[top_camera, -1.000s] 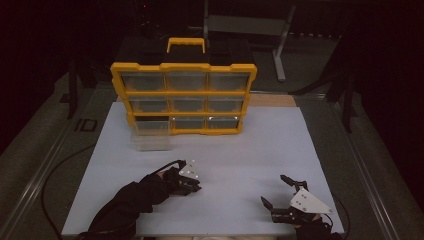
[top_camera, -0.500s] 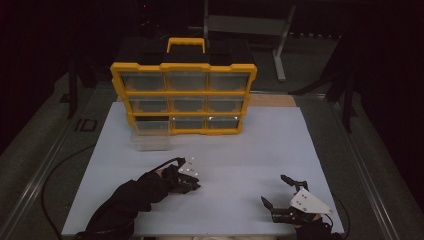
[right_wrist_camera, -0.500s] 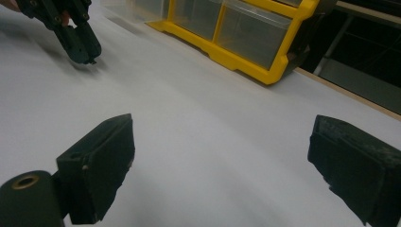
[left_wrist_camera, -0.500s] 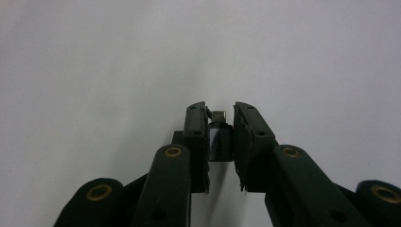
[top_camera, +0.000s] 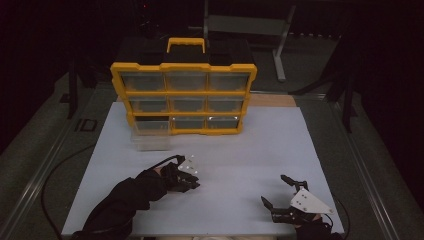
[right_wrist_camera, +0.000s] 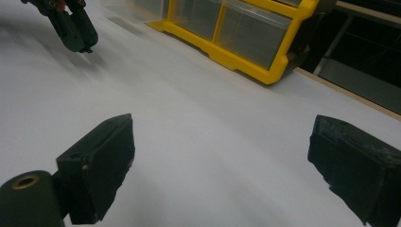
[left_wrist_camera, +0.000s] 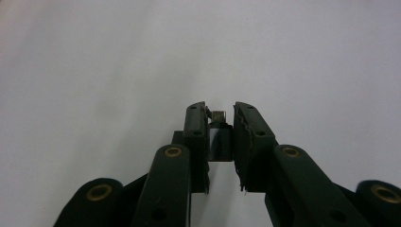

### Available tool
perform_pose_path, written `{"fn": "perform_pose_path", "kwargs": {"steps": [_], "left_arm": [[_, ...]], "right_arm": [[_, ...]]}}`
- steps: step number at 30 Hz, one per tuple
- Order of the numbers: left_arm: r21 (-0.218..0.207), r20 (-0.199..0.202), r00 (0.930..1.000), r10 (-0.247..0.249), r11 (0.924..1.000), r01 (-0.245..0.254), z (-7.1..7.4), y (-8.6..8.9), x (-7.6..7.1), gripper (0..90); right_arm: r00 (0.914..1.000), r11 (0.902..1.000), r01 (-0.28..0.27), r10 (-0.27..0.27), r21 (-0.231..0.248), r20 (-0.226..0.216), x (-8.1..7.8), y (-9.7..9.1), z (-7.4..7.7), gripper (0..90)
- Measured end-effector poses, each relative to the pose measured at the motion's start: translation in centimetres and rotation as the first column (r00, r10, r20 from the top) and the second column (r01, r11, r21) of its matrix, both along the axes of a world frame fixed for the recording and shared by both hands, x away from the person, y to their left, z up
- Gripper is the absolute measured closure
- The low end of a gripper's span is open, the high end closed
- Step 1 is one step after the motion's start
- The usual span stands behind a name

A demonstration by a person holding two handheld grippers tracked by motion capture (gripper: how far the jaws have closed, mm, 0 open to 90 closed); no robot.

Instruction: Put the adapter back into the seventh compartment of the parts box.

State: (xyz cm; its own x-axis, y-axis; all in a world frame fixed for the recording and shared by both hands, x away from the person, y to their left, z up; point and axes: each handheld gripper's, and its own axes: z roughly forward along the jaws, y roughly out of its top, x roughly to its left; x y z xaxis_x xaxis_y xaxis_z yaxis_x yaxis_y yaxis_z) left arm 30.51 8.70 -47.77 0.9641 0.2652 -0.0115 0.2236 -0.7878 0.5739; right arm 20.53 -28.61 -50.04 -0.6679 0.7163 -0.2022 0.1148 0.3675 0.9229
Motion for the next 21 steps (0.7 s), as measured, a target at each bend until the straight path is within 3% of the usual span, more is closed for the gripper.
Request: {"fn": "perform_pose_path", "kwargs": {"steps": [21], "left_arm": [[0.002, 0.024, 0.9997, -0.007, 1.0, 0.007, 2.7, 0.2, 0.3, 76.7]], "right_arm": [[1.0, 1.0, -0.004, 0.004, -0.004, 0.003, 0.0, 0.0, 0.0, 8.2]]}}
